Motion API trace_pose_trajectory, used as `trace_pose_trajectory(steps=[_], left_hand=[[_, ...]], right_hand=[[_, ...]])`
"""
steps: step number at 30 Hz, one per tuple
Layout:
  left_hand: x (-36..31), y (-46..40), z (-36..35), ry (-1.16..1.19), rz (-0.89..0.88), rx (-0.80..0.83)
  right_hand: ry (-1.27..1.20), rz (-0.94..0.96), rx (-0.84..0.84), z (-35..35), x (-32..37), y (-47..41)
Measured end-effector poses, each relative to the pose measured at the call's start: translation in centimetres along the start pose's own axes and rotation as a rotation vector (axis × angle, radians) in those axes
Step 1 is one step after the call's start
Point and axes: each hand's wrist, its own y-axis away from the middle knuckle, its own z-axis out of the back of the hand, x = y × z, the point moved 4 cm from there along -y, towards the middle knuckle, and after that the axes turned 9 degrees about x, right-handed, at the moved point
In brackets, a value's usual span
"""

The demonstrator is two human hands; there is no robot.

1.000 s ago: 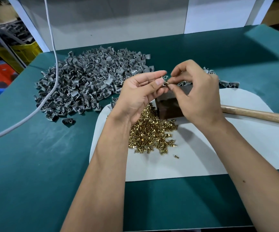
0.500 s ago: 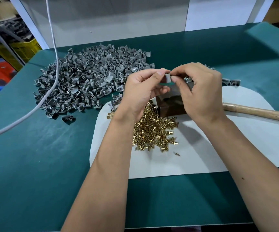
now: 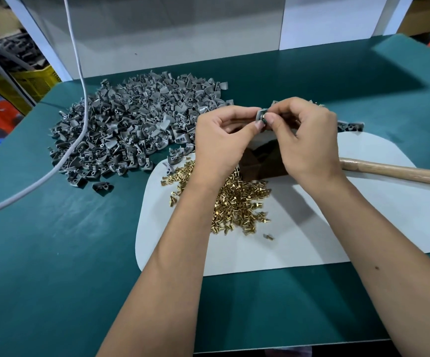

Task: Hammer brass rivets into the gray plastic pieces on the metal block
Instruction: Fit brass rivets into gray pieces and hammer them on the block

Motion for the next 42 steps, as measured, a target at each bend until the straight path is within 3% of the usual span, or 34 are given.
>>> trace_pose_trajectory(steps=[16,28,36,42], left_hand=[[0.2,0.0,-0.6,-0.012,0.051,-0.05],[0.6,0.0,-1.1,-0.059,0.069,-0.105],[0.0,-0.3,-1.1,-0.218,-0.02,0.031],[-0.4,0.2,-1.5,-0.291,-0.085,-0.041]], right_hand=[[0.181,0.058,-0.023,0.0,0.2,0.3],[0.166,0.003,-0.044,-0.2,0.1,0.5],[0.145,-0.058,-0.014,0.1,0.2,0.1],[0.088,-0.075,0.032,0.9,0.1,-0.1]])
